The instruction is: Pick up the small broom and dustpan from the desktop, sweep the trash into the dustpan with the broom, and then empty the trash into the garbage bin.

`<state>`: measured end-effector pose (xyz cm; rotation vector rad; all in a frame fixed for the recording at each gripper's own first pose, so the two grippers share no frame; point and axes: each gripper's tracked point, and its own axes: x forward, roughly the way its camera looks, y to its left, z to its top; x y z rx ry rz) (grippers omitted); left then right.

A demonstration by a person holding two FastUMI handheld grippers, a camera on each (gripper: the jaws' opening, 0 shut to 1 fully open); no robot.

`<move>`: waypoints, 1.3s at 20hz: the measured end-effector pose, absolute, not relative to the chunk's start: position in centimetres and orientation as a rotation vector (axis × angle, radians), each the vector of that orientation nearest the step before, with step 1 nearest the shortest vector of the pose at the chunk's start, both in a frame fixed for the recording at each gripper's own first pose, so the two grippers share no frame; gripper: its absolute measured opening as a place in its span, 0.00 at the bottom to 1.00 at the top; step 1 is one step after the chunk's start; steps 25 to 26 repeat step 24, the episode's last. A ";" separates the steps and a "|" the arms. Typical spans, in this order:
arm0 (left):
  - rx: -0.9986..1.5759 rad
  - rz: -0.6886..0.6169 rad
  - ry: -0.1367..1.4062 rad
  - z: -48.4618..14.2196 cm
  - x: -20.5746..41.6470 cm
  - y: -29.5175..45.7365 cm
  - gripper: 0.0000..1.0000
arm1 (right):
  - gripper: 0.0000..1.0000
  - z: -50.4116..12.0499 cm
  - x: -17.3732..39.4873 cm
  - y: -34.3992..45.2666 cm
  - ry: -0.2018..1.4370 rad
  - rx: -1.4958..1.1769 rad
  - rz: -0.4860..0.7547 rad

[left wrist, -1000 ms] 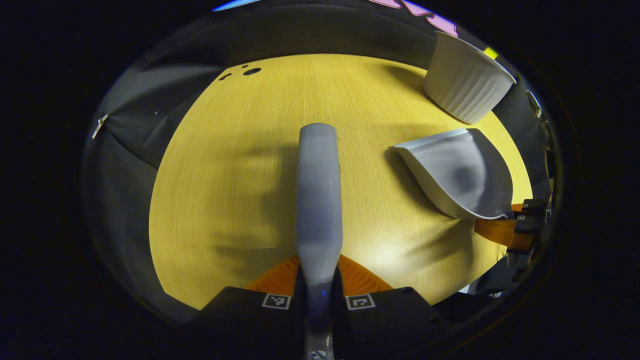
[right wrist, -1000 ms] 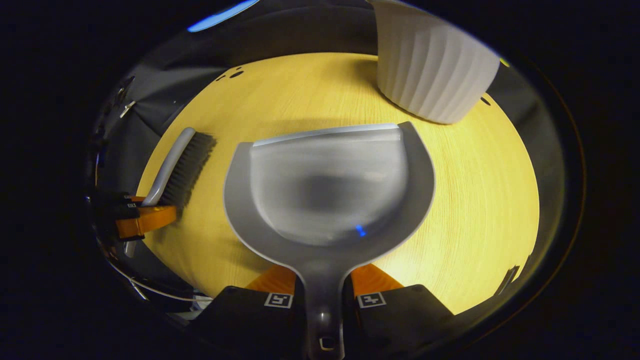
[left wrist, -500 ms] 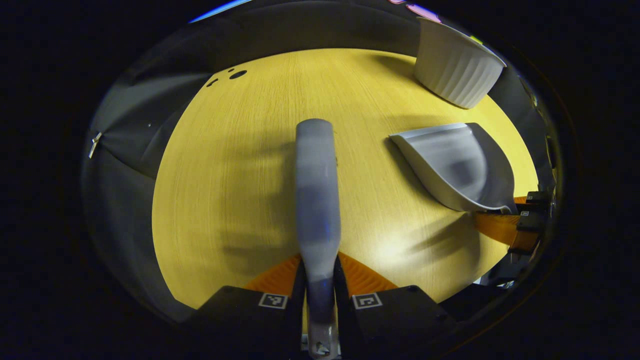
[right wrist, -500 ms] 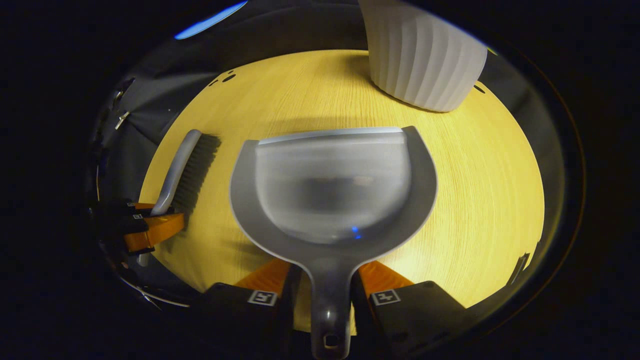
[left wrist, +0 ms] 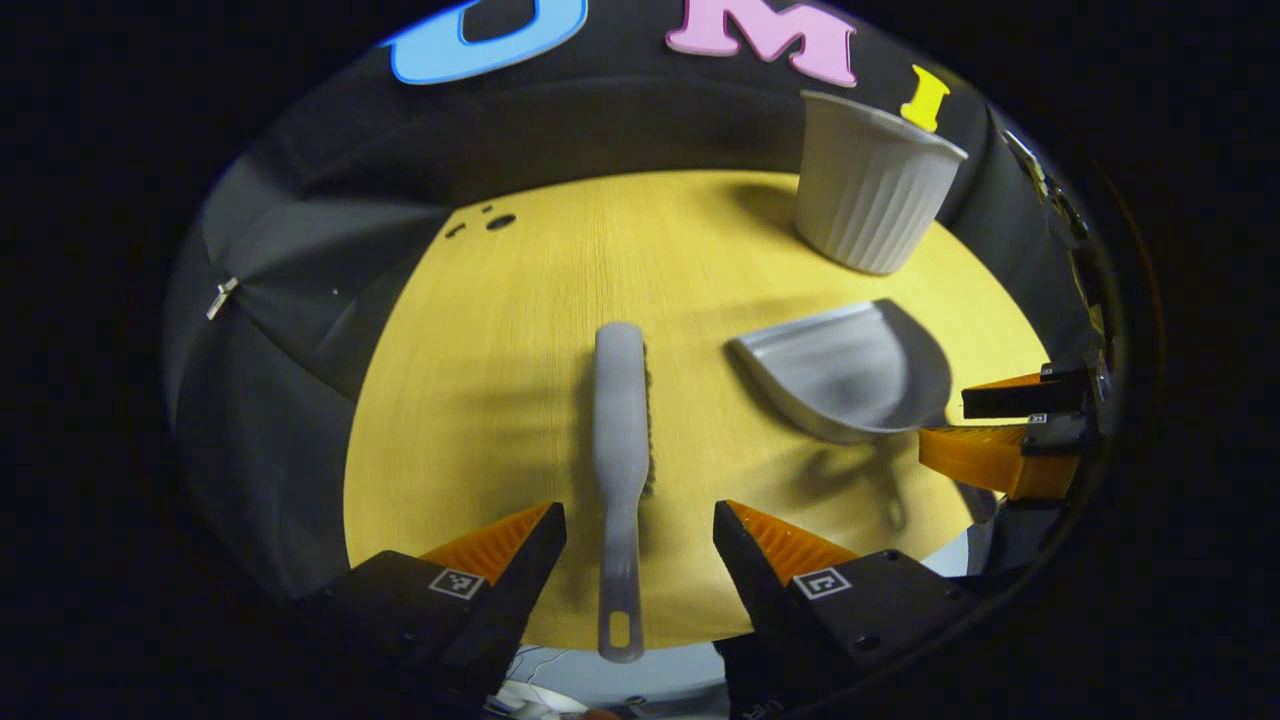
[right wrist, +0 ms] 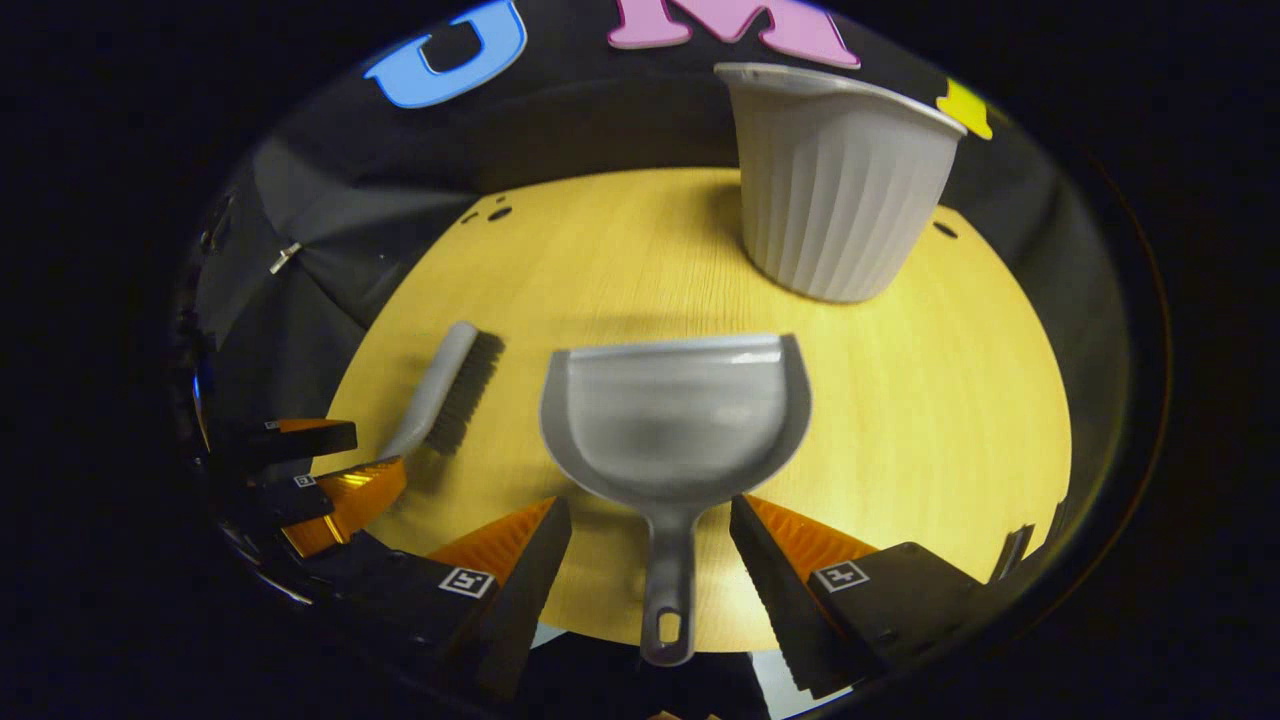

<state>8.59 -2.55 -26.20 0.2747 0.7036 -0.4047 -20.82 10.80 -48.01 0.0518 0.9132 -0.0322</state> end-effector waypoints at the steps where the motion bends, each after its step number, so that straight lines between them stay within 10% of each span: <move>1: 0.250 -0.408 0.659 -24.8 8.0 -2.7 0.96 | 0.99 -46.0 -20.3 10.7 0.852 0.037 -0.029; 17: 0.068 -0.326 -0.183 -1.0 0.7 -1.9 0.96 | 0.99 -21.8 -22.5 10.6 0.088 -0.058 -0.047; 26: 0.067 -0.361 -0.215 -0.9 -1.9 -3.3 0.96 | 0.99 -20.1 -24.3 10.3 0.014 -0.062 -0.068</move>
